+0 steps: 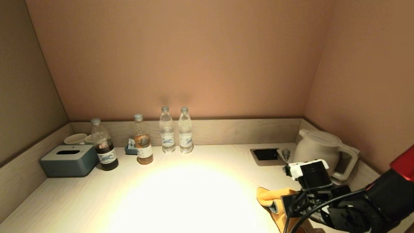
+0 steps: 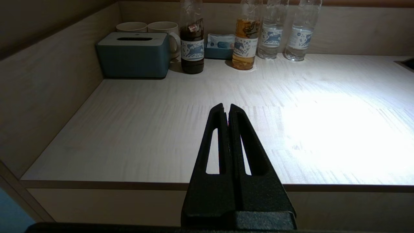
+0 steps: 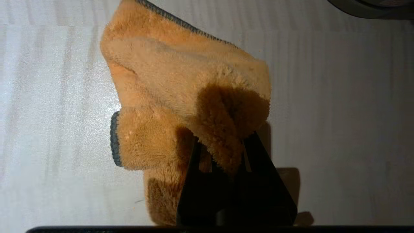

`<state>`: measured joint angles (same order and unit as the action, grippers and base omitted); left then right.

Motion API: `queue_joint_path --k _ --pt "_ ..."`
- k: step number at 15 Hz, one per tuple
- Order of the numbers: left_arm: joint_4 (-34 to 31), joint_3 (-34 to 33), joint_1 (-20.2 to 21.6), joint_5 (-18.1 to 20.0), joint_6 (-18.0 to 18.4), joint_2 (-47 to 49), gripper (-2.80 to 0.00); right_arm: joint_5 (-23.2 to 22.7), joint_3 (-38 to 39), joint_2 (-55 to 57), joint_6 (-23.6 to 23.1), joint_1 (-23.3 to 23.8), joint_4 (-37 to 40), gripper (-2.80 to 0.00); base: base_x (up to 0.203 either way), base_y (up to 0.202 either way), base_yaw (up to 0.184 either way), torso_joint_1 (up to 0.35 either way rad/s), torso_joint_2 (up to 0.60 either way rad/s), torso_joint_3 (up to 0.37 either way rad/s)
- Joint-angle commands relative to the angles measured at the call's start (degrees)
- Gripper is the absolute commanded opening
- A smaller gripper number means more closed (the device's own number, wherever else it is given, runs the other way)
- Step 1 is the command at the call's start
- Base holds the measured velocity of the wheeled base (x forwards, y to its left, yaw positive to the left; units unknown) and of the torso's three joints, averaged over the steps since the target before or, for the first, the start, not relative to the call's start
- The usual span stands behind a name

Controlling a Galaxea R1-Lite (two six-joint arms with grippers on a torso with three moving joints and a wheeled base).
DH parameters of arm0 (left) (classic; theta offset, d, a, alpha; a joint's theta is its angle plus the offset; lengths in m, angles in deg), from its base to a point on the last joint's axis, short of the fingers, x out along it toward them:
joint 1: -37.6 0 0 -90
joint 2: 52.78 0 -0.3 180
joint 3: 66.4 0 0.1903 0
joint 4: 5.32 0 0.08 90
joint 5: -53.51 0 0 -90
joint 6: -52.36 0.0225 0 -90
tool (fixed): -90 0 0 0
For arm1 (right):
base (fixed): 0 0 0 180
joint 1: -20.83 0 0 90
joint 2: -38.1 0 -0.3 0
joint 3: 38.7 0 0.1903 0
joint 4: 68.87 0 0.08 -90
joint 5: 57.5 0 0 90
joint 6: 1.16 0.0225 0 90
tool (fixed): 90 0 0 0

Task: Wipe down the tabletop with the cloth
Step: Sweep the stains on the table

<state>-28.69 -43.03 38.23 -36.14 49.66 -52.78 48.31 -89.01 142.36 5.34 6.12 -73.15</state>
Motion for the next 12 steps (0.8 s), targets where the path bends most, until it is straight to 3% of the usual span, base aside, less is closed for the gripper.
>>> queue_joint_path --k 1,4,8,12 --pt "0.00 0.00 -0.01 0.00 -0.03 0.09 -2.80 0.06 1.72 -5.55 -0.04 -0.09 -0.16 -2.80 0.000 0.000 0.000 0.000 0.00 0.000" --pt "0.00 0.00 -0.01 0.00 -0.03 0.09 -2.80 0.07 2.80 -8.08 -0.45 -0.37 -0.07 -2.80 0.000 0.000 0.000 0.000 0.00 0.000" --pt "0.00 0.00 -0.01 0.00 -0.03 0.09 -2.80 0.45 2.87 -22.09 -3.79 -1.03 0.17 -2.80 0.000 0.000 0.000 0.000 0.00 0.000" --pt "0.00 0.00 -0.01 0.00 -0.03 0.09 -2.80 0.77 0.82 -27.50 -5.97 -0.71 0.41 -2.80 0.000 0.000 0.000 0.000 0.00 0.000"
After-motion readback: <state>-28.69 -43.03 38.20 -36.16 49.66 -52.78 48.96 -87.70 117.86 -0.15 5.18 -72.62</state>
